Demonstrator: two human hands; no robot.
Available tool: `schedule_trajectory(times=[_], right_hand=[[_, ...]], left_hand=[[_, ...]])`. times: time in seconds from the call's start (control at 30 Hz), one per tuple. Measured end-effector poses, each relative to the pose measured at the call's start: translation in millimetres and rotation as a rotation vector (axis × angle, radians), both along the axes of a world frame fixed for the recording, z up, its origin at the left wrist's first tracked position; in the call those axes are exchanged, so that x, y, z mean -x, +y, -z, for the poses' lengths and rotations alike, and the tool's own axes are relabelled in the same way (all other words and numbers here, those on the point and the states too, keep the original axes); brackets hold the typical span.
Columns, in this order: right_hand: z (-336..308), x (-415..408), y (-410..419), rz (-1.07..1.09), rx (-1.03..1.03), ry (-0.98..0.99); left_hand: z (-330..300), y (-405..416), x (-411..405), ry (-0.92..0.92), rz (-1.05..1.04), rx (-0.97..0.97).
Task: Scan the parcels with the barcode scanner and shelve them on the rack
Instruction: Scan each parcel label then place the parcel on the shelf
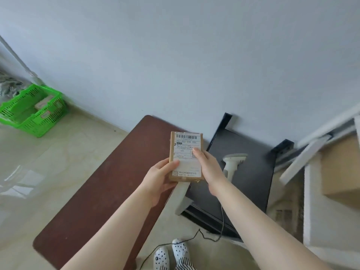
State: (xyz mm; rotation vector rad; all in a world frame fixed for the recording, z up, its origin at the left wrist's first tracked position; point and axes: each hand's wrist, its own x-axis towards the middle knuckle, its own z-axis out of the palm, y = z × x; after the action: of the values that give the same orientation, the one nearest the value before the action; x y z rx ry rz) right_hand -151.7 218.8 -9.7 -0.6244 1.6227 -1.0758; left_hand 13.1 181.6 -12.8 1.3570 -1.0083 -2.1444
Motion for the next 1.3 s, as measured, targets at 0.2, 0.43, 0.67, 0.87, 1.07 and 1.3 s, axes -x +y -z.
schedule_trajectory(times=[0.2,0.43,0.67,0.87,1.07,1.3], right_hand=[[26.9,29.7,26.4,0.212,0.034,0.149],[86.9,80.2,37.9,0.577,-0.359,0.611],[119.7,81.5,32.8,0.412,-0.509,0.685],[126.2,89.1,25.9,0.384,-0.494,0.617],[74.9,82.3,23.4,0.518,-0.182,0.175],[-32.4,44.7,18.8,0.144,0.033,-0.46]], left_hand=[[3.0,5.6,14.3,-0.024,0.016,0.04],[11.7,4.5,2.3,-0.059,-0.138,-0.014],[26.5,9.6,-14.6,-0.113,-0.213,-0.057],[32.7,12.0,-19.9,-0.117,-0.242,-0.08],[31.6,7.1,-13.5,-0.096,-0.267,-0.079],[27.1,0.3,4.0,-0.047,-0.299,-0.055]])
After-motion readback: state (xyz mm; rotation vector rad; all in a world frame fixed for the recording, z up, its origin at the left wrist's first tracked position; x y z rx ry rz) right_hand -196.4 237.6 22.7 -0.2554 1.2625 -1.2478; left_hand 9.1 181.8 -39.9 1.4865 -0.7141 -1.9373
